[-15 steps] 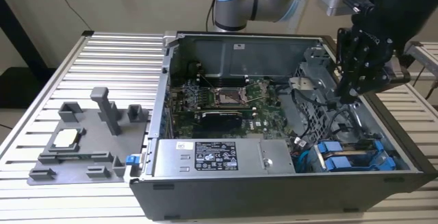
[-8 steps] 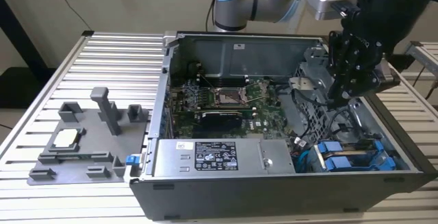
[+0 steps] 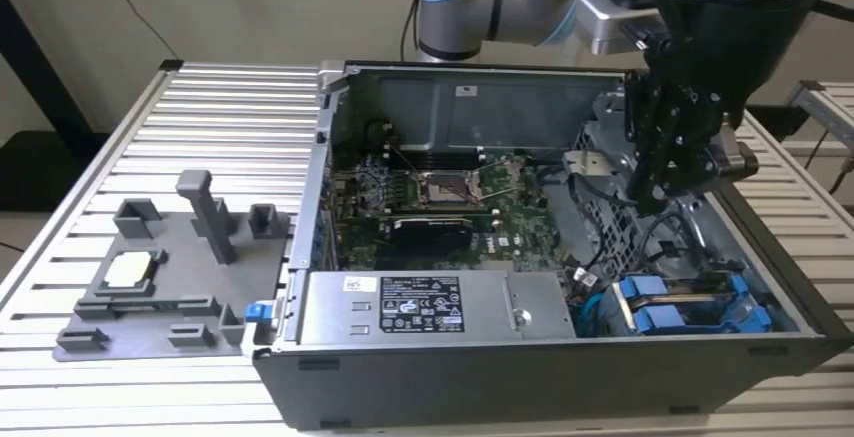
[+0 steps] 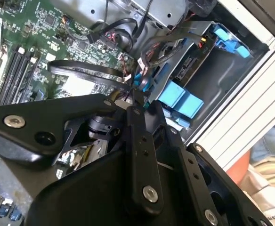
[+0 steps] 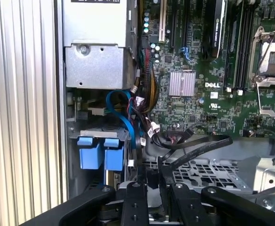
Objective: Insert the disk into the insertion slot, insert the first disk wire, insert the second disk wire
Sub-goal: 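Insert the first disk wire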
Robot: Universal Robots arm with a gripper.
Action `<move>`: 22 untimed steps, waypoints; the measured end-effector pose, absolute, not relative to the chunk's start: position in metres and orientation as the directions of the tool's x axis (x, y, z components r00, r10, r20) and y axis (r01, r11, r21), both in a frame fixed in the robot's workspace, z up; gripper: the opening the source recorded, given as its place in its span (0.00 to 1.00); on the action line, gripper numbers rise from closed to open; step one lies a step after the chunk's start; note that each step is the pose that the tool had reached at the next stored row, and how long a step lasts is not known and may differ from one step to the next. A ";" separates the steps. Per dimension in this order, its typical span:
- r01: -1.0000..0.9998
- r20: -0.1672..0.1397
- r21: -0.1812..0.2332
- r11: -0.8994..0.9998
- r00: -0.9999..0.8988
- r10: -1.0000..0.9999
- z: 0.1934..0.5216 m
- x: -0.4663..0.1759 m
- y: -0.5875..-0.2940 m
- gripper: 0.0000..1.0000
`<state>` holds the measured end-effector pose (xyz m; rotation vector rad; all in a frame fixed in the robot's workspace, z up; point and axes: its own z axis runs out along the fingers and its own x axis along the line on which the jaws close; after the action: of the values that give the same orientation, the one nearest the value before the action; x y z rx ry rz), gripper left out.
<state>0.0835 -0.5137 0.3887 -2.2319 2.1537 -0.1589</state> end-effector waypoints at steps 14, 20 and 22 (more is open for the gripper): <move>-0.987 0.092 -0.142 -0.078 0.066 -0.994 0.383 0.076 -0.514 0.26; -0.981 0.095 -0.179 -0.080 0.063 -0.993 0.378 0.073 -0.514 0.26; -0.981 0.095 -0.179 -0.080 0.063 -0.993 0.380 0.072 -0.514 0.26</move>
<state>0.0724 -0.5139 0.3799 -2.2410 2.0845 -0.2958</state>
